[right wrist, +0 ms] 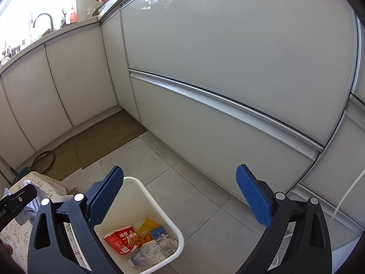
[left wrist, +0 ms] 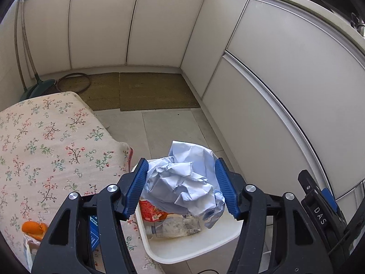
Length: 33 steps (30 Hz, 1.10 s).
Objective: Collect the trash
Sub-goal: 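Move the left tool over the bin and open it to drop the crumpled paper, then move both tools back over the table toward the milk carton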
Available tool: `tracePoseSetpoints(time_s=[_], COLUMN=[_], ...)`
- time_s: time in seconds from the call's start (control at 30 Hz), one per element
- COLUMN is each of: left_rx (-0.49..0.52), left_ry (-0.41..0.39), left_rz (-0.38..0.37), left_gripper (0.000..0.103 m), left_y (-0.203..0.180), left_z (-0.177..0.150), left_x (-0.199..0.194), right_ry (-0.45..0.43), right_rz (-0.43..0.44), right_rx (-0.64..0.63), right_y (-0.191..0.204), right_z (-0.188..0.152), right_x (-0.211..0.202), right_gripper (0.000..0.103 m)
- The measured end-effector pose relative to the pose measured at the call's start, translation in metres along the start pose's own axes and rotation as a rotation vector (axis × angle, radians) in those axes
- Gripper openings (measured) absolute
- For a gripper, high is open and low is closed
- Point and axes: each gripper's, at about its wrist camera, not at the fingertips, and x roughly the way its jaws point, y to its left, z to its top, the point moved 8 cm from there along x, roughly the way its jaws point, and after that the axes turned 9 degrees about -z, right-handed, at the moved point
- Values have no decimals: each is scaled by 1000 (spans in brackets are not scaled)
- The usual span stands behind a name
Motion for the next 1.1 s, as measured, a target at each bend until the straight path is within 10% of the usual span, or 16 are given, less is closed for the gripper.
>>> tracePoseSetpoints(time_s=[0.13, 1.1], left_rx=[-19, -123], left_ry=[24, -58], left_rz=[-18, 315], left_gripper=[78, 87], left_y=[-2, 162], left_z=[-4, -65], left_x=[9, -146], right_ry=[16, 47], right_rz=[-4, 306], right_rx=[10, -388], right_y=[-5, 161], right_z=[-2, -86], right_x=[2, -121], right_gripper=[96, 96])
